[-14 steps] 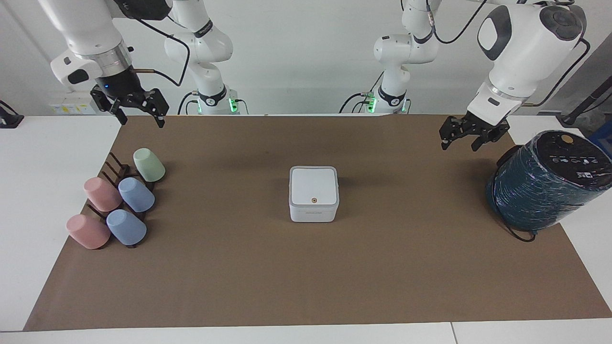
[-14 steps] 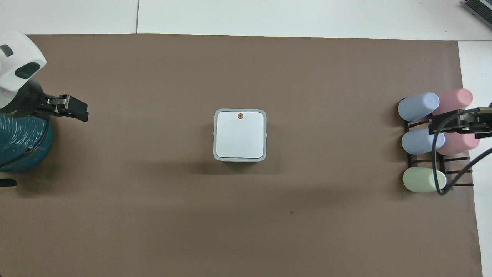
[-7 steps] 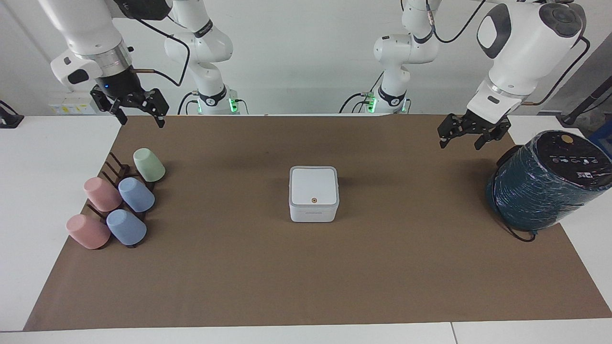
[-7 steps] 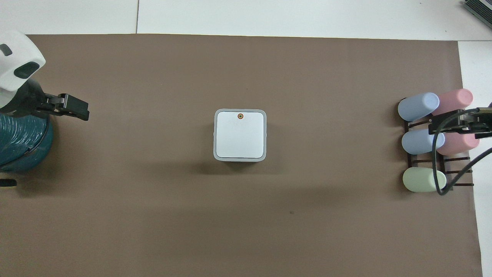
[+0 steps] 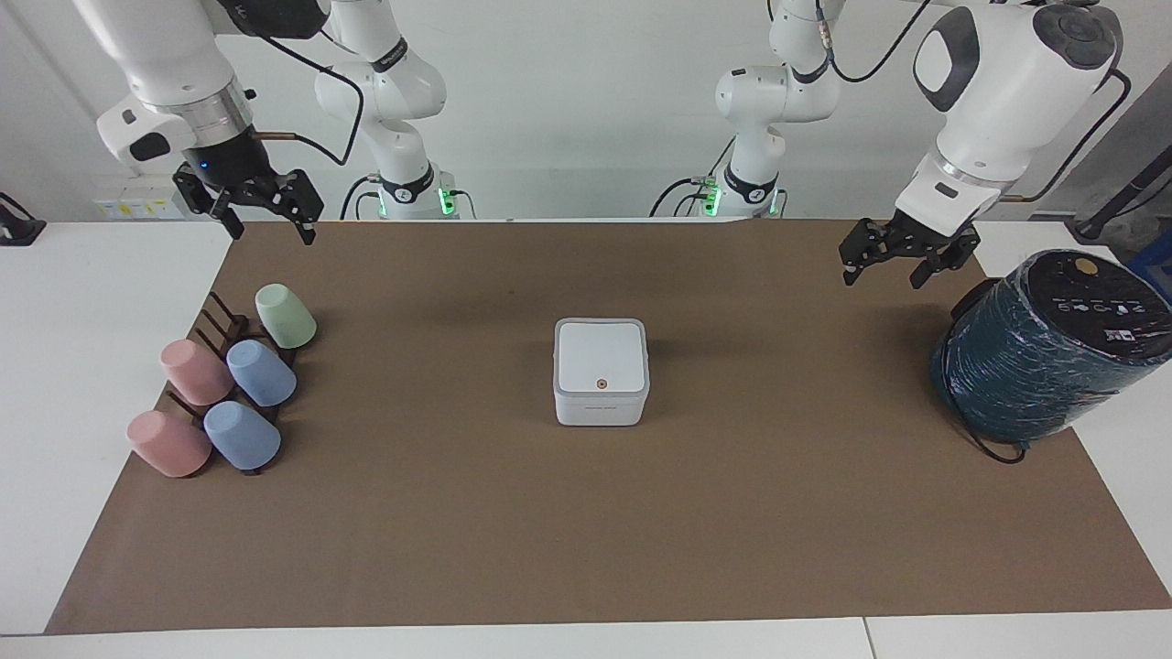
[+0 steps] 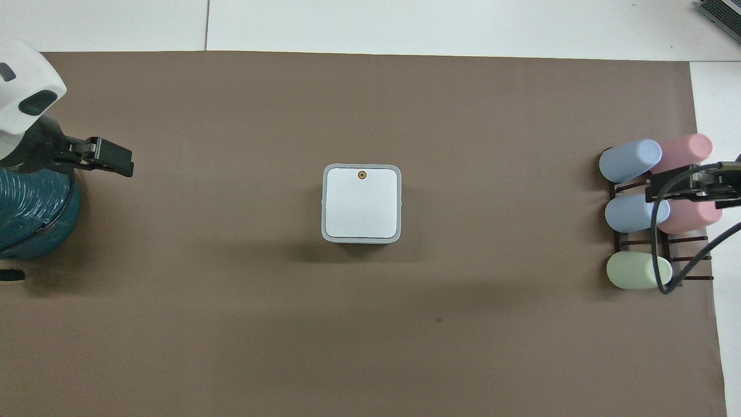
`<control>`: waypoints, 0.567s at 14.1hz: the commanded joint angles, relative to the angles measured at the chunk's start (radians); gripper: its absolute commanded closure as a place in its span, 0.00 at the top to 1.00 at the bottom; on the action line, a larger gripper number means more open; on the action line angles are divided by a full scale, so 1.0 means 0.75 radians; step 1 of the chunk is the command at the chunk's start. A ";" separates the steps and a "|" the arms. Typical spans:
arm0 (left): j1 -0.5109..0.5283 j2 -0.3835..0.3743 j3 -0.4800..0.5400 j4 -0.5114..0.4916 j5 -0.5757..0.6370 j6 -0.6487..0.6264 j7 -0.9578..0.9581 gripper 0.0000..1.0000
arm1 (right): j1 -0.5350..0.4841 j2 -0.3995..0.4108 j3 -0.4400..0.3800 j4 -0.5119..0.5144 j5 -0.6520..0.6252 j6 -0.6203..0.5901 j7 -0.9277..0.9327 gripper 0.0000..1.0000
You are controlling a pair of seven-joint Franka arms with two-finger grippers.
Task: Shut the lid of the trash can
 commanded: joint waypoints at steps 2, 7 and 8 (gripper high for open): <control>0.007 -0.030 0.001 -0.039 0.026 0.028 0.046 1.00 | -0.005 -0.027 0.005 -0.025 -0.004 0.006 -0.027 1.00; 0.005 -0.030 0.001 -0.039 0.030 0.026 0.048 1.00 | -0.005 -0.027 0.005 -0.027 -0.004 0.006 -0.027 1.00; 0.001 -0.030 0.001 -0.037 0.049 0.024 0.048 1.00 | -0.005 -0.027 0.005 -0.028 -0.002 0.006 -0.027 1.00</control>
